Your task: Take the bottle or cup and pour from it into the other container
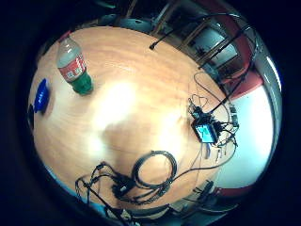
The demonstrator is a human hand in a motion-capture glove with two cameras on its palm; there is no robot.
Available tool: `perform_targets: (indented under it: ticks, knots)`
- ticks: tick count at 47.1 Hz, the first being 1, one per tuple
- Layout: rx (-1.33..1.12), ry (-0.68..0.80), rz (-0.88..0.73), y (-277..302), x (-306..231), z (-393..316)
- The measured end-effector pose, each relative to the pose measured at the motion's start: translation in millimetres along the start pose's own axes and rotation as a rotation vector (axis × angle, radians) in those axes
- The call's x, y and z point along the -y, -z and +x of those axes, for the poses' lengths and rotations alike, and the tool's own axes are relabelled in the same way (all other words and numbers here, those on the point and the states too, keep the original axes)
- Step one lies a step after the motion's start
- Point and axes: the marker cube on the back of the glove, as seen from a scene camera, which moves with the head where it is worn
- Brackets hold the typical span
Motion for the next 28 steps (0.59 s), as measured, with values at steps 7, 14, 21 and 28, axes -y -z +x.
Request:
perform_targets:
  ticks: [7,14,21,28]
  knots:
    - [0.161,-0.042,0.055,-23.3,1.9,6.1]
    - [0.323,-0.08,0.124,-38.0,7.9,18.9]
    - [0.481,-0.133,0.184,-51.8,16.4,31.1]
    - [0.59,-0.175,0.197,-61.5,23.1,38.6]
